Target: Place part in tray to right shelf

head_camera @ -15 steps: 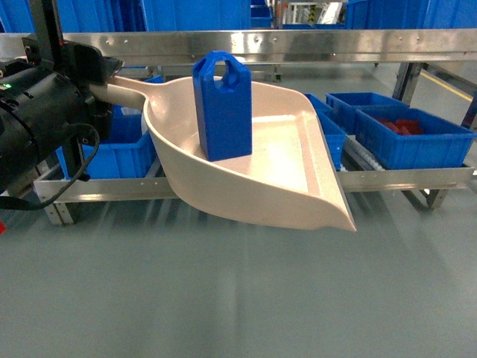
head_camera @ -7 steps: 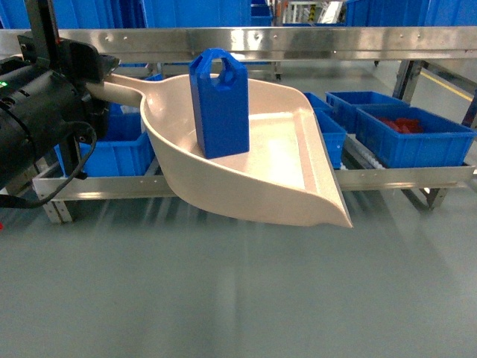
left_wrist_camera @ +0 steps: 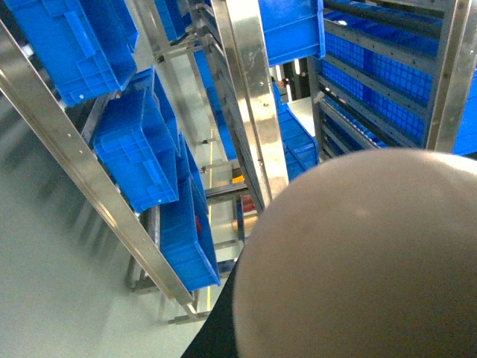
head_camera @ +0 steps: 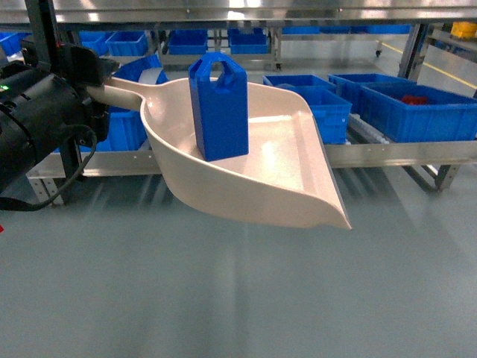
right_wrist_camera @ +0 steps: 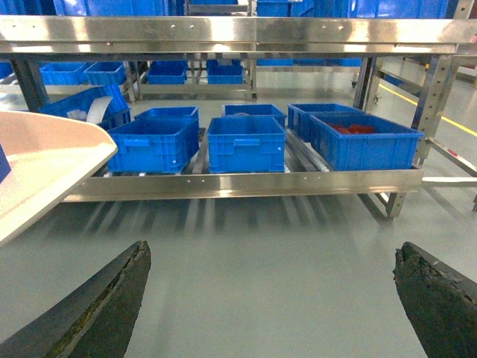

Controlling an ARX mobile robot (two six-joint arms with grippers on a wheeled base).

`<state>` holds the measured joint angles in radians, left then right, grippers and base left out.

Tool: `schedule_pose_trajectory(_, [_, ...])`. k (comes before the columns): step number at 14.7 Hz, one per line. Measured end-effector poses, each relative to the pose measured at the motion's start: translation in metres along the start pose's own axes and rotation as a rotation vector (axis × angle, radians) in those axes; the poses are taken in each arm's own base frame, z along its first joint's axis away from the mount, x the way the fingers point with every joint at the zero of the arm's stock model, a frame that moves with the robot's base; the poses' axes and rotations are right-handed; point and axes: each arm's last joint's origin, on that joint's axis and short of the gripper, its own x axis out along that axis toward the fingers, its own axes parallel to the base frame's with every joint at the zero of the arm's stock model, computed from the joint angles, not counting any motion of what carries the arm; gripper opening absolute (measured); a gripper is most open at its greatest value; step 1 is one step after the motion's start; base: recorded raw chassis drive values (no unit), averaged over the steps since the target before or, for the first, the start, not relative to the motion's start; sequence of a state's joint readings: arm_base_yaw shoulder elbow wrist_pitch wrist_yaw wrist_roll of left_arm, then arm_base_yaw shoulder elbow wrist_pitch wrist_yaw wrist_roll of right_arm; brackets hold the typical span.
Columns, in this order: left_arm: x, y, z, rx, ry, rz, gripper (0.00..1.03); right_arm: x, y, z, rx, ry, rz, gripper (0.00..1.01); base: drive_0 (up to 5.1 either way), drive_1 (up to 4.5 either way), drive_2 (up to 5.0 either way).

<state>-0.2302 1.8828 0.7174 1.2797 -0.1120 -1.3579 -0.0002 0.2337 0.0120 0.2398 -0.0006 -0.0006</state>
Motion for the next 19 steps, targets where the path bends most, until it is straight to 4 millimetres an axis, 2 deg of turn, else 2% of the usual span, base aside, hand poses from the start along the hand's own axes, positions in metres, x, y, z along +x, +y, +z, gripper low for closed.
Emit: schedule_pose_trajectory(19, [-0.0002, 0.0004, -0.0001, 0.0, 0.001, 0.003, 0.12, 0.0, 0.0, 0.0, 0.0, 0.0, -0.001, 0.98, 0.0, 0.0, 0.0])
